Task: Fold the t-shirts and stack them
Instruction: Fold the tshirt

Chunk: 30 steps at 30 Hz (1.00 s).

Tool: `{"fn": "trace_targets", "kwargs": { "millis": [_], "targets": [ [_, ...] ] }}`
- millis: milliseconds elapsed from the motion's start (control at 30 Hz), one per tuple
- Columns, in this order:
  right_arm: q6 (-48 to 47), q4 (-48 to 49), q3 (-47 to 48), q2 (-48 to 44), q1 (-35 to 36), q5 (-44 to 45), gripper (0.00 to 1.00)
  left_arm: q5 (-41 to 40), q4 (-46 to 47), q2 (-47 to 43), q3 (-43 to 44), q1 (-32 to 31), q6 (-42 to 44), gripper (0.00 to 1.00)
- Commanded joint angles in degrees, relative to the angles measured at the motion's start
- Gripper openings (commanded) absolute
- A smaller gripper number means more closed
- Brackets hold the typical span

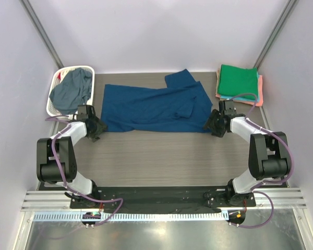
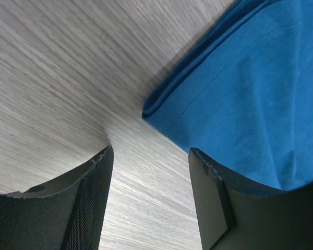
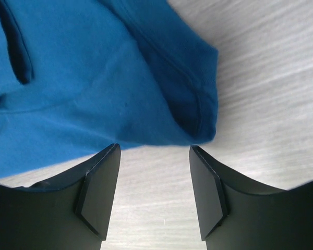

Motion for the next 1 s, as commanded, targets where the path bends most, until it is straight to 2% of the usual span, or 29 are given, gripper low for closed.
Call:
{"fn": "trace_targets", "kwargs": {
  "millis": [0,167,267,433,467,500,533,567,600,700,733,767,833,867,900,933,967],
  "targets": [
    [0.61,4.83,0.67,1.21,-1.48,-0.69,0.62,-0.17,4.39,0.94,-1.21,0.54,-0.82,0.61],
    [0.44,5.71,0.84,3.23,-3.06,-1.12,0.62,0.53,6.41,2.69,-1.30,0.63,-1.78,0.61],
    [0.44,6.24,0.40,3.67,-3.24,-0.51,0.62,0.44,7.20,4.36,-1.12,0.54,-2.14,0.56],
    [0.44,7.46,-0.38,4.55,-3.24,-0.51,0.60,0.01,8.44,6.30,-0.77,0.54,-2.31,0.41],
    [0.44,7.73,-0.47,4.55,-3.33,-0.60,0.57,0.00,8.87,6.57,-0.68,0.54,-2.31,0.37],
    [0.61,8.17,-0.56,4.63,-3.33,-0.51,0.56,-0.08,8.96,7.09,-0.42,0.63,-2.14,0.26],
    [0.44,8.52,-0.91,4.64,-3.33,-0.42,0.53,-0.08,9.23,7.36,-0.33,0.54,-2.05,0.19],
    [0.44,8.96,-1.09,4.64,-3.24,-0.68,0.43,0.18,9.75,7.62,-0.16,0.63,-1.70,0.13],
    [0.35,9.66,-1.18,4.64,-3.24,-0.95,0.37,0.18,10.02,7.80,-0.07,0.45,-1.52,0.02],
    [0.00,10.71,-1.27,4.64,-3.24,-2.27,0.16,0.00,10.11,8.15,0.81,0.63,-0.82,0.00],
    [-0.09,11.07,-1.18,4.64,-3.24,-2.44,0.05,0.09,10.11,7.80,1.25,0.54,-0.99,0.00],
    [0.00,10.98,-0.74,4.64,-3.33,-2.45,0.01,0.27,10.02,7.36,1.68,0.54,-1.34,0.00],
    [1.14,10.02,2.49,4.90,-5.08,-2.44,0.01,1.05,9.23,6.75,3.35,0.54,-2.31,0.00],
    [1.58,8.80,4.95,6.38,-5.35,-3.23,0.01,2.71,7.49,6.57,7.27,0.54,-3.18,0.00],
    [1.49,3.74,8.54,7.70,-5.70,-6.89,0.01,3.77,5.73,6.74,10.01,0.63,-3.19,0.00],
    [0.62,0.38,17.71,8.67,-5.88,-7.88,0.01,4.91,2.93,6.74,13.78,0.63,-3.10,0.00],
    [0.44,-1.74,21.37,8.50,-5.79,-7.72,0.01,5.36,-1.54,5.26,19.04,0.45,-2.58,0.00]
  ]
}}
